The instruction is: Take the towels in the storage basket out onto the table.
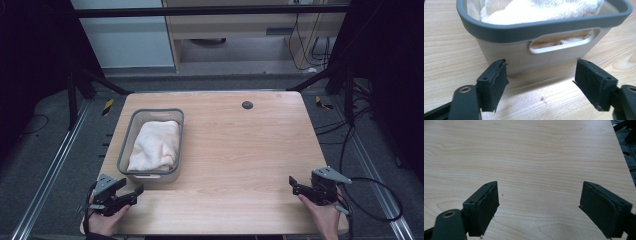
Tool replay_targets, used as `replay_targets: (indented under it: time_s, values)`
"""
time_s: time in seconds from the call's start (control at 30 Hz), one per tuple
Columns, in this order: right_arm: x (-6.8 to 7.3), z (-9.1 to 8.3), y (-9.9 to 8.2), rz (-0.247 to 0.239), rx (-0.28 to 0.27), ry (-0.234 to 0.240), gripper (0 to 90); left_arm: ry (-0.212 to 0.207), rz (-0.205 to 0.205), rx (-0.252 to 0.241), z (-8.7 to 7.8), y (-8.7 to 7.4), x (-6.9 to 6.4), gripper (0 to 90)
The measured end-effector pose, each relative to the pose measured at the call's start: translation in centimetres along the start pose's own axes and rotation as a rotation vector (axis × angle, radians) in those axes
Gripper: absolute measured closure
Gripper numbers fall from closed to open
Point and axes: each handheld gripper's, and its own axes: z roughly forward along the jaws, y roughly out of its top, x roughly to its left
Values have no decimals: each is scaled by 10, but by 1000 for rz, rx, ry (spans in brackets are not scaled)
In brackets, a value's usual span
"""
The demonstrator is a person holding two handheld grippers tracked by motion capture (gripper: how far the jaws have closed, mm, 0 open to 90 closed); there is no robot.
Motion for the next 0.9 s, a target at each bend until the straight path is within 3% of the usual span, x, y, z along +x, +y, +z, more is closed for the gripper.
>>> replay_targets:
  time_s: [0.3, 0.7, 0.9]
  values:
    - [4, 0, 0, -32, 3, 11, 192, -7, 2, -39, -9, 6, -2, 262]
    - [5, 3, 1, -40, 14, 10, 195, -13, -11, -121, -26, 19, -2, 242]
    - [5, 4, 2, -44, 14, 10, 191, -18, 0, -134, -31, 28, -4, 238]
